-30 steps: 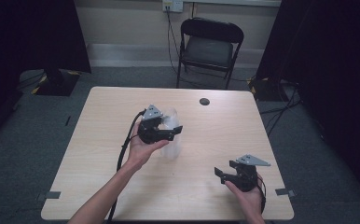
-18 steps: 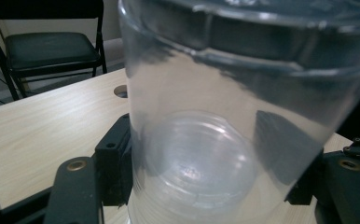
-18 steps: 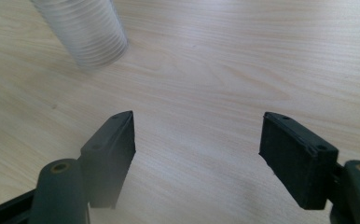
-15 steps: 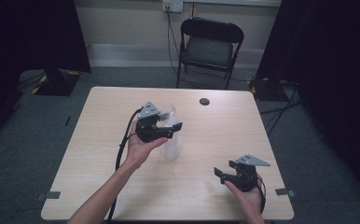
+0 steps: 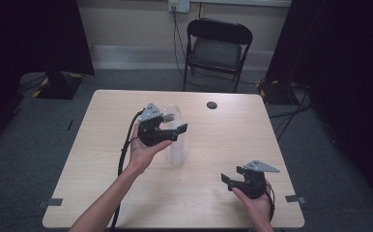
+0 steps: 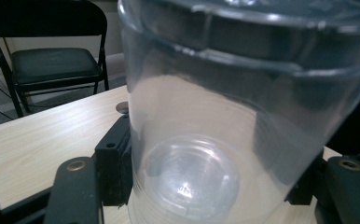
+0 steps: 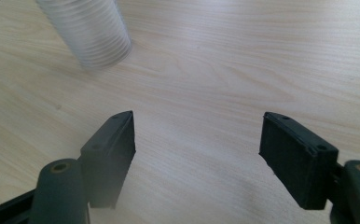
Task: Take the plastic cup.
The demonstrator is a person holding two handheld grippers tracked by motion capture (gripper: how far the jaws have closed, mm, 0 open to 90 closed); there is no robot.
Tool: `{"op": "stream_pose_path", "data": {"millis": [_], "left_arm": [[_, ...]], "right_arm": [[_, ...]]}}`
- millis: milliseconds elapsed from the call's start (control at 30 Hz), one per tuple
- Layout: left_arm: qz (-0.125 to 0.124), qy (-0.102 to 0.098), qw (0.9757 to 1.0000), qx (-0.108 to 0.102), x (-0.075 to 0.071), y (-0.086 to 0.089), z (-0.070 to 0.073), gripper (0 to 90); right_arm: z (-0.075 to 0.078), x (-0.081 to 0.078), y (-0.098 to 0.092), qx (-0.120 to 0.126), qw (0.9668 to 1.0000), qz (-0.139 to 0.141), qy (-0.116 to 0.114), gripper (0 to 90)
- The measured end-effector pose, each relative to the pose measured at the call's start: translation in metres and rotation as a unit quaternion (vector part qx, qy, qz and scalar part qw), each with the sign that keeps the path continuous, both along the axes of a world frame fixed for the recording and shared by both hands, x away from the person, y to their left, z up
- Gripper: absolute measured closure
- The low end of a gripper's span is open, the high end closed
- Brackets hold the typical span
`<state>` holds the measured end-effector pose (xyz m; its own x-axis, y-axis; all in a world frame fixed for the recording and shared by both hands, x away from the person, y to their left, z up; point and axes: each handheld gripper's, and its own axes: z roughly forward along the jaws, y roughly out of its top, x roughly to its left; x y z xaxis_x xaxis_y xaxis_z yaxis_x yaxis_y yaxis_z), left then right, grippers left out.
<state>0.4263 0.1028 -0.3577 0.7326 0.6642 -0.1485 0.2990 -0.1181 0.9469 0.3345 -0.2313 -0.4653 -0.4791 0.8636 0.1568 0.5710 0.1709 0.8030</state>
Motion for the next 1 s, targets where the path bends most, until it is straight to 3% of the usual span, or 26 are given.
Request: {"op": "stream_pose_path", "data": {"millis": [67, 333, 633, 1000], "left_arm": [[-0.002, 0.003, 1.0000, 0.005, 0.001, -0.001, 0.001, 34.3], [-0.007, -0.009, 0.9999, -0.011, -0.005, 0.006, 0.014, 34.4], [-0.005, 0.008, 0.9996, -0.025, -0.013, 0.021, 0.015, 35.7], [-0.013, 0.023, 0.9996, -0.013, -0.024, 0.031, 0.012, 35.4]], "right_arm": [[0.000, 0.000, 0.000, 0.001, 1.0000, 0.000, -0.001, 26.3], [0.000, 0.001, 0.000, 0.001, 1.0000, 0.000, -0.001, 26.3], [0.002, 0.000, 0.000, 0.001, 1.0000, 0.001, -0.005, 26.6], [0.004, -0.002, 0.001, 0.000, 0.9999, 0.004, -0.012, 27.2]]}}
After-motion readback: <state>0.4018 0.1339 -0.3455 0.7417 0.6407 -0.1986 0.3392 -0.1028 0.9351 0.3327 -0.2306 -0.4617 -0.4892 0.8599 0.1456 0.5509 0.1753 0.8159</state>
